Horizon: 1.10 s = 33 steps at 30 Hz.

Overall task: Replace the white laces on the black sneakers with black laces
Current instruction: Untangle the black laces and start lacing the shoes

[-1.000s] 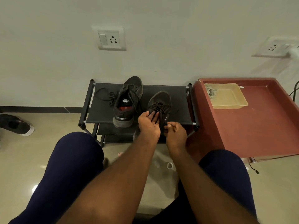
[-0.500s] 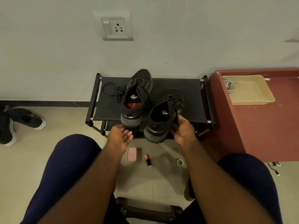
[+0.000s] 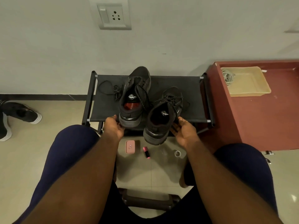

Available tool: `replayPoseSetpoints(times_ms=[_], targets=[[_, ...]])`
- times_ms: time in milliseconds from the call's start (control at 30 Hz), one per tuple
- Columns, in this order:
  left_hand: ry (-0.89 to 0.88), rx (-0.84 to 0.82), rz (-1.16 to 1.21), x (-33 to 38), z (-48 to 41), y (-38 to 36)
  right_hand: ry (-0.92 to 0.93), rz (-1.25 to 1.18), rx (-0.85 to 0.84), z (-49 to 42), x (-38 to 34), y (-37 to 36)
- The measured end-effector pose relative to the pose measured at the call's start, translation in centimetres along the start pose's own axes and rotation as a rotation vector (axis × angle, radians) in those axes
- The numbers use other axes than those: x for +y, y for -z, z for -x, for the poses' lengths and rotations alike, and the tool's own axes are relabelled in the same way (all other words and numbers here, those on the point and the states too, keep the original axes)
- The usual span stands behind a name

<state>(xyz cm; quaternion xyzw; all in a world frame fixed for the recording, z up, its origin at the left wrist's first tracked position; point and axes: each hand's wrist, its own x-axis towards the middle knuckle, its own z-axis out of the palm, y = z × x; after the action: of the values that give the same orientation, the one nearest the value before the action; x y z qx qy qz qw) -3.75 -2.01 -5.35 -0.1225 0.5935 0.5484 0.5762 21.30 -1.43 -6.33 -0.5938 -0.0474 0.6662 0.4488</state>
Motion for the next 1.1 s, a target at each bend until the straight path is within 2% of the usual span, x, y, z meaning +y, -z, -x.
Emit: replayPoseSetpoints(times_ms=[400,500,633,667,700,733,800,833,867,967,1100], targets=[[-0.053,0.132,0.013,-1.3,3.7,2.5,-0.043,0.054,0.069,3.7,2.5,0.9],[-0.029,0.157,-0.066,-1.0,3.8,2.4,-0.032,0.244,0.110,4.2,2.0,0.6],[-0.037,0.144,-0.264,-0.9,5.8,1.6,0.174,0.512,0.272,5.3,1.6,0.7],[-0.105,0.173,-0.366,-1.0,7.0,1.2,0.236,0.521,0.285,5.7,1.4,0.7],[-0.245,0.203,-0.511,-1.3,8.6,0.8,0.274,0.490,0.266,6.2,1.1,0.5],[-0.466,0.194,-0.667,-1.6,10.3,0.4,0.290,0.429,0.226,6.6,0.7,0.2],[-0.994,0.047,-0.870,-2.5,13.4,-0.4,0.291,0.300,0.151,7.5,-0.3,-0.5],[-1.157,-0.038,-0.936,-3.1,14.0,-1.0,0.288,0.257,0.120,7.9,-0.7,-0.9],[-1.220,-0.134,-1.012,-3.7,14.3,-1.8,0.282,0.225,0.086,8.4,-1.1,-1.2],[-1.098,-0.384,-1.354,-5.9,13.6,-3.7,0.293,0.206,-0.042,9.7,-1.7,-1.6],[-1.072,-0.450,-1.693,-7.5,12.1,-3.9,0.367,0.378,-0.121,10.7,-1.8,-1.2]])
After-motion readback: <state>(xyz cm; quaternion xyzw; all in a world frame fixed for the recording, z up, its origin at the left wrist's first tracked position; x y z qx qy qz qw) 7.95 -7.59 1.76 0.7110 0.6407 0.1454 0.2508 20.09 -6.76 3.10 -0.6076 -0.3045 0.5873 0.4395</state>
